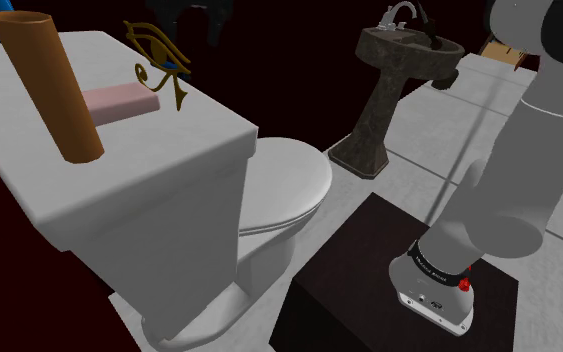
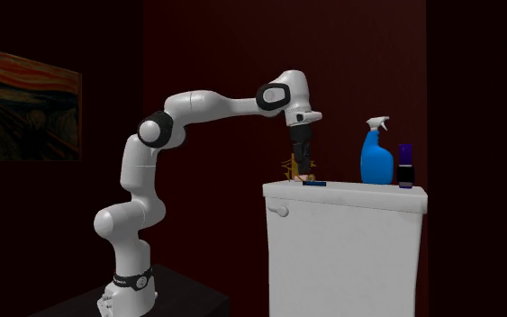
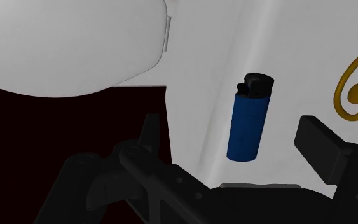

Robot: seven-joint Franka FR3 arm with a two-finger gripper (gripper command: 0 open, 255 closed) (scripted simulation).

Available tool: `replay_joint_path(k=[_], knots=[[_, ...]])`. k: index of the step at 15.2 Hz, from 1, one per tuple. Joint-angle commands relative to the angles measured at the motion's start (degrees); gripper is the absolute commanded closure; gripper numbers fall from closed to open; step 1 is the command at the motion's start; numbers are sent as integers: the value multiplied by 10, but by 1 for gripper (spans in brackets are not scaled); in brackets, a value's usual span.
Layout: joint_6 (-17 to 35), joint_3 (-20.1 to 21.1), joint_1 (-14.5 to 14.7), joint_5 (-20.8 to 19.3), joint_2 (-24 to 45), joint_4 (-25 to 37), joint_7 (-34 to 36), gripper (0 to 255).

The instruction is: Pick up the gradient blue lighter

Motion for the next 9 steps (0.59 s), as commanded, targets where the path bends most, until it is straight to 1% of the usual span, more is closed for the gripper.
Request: replay_joint_path(k=[1,2,9], knots=[[-19,9,18,-15,53,73,22,0],[-31,11,29,-23,79,111,30,0],[36,9,19,-12,51,16,23,0]])
